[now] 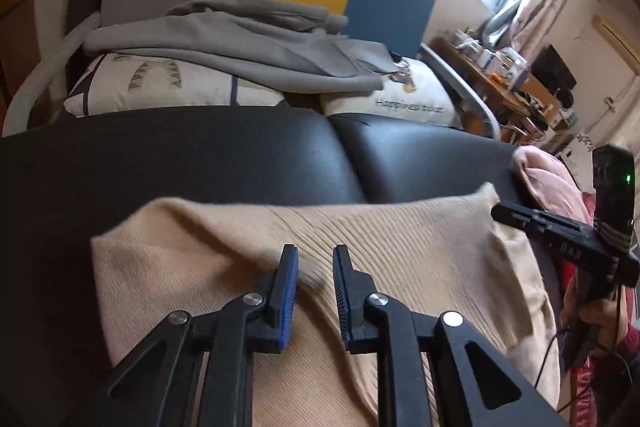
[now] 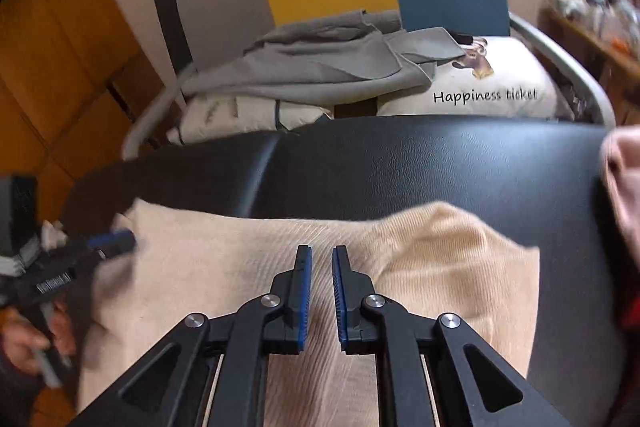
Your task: Fold clothes
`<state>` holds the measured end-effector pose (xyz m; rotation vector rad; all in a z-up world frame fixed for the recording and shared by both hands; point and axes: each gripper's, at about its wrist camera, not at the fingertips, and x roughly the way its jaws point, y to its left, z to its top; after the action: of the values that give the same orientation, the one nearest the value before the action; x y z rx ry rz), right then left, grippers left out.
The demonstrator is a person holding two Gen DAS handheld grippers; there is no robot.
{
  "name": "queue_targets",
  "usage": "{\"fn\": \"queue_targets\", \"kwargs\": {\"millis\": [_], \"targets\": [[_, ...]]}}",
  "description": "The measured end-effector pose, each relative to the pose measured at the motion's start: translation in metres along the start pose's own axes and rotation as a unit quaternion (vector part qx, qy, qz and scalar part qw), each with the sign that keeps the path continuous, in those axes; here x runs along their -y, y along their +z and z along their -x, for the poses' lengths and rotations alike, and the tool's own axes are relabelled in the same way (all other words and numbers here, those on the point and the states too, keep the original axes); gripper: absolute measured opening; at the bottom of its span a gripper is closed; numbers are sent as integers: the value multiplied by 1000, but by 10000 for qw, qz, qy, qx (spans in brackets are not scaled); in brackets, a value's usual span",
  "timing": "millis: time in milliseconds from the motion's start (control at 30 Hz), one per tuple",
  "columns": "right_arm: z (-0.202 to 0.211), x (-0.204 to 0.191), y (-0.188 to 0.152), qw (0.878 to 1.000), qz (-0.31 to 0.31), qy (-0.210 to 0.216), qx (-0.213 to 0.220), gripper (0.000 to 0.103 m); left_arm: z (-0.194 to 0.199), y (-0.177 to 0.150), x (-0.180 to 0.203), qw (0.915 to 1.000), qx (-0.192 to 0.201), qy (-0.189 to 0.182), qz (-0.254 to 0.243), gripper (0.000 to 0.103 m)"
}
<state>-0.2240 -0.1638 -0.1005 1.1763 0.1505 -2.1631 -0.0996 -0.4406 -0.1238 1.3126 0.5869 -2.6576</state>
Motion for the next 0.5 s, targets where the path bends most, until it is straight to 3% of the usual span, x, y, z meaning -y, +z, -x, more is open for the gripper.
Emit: {"fn": "queue_targets", "kwargs": {"millis": [133, 200, 233, 367, 500], "targets": [[-30, 3, 6, 9984, 175, -442, -293, 19, -21, 8, -16, 9995, -147, 219, 164, 18], [-43, 9, 3, 9965, 145, -689, -449, 27, -31, 4, -25, 9992, -215, 146, 300, 18], [-47, 12, 0, 9961, 151, -731, -462, 32, -36, 2, -30, 9990, -240, 106, 369, 18], [-52, 15, -8, 9959, 232, -813, -308, 33, -36, 0, -37, 9982, -171, -12, 574, 18], [-49, 19, -8, 9968, 168, -729, -270, 34, -20, 0, -31, 9974, -54, 164, 692, 18]]}}
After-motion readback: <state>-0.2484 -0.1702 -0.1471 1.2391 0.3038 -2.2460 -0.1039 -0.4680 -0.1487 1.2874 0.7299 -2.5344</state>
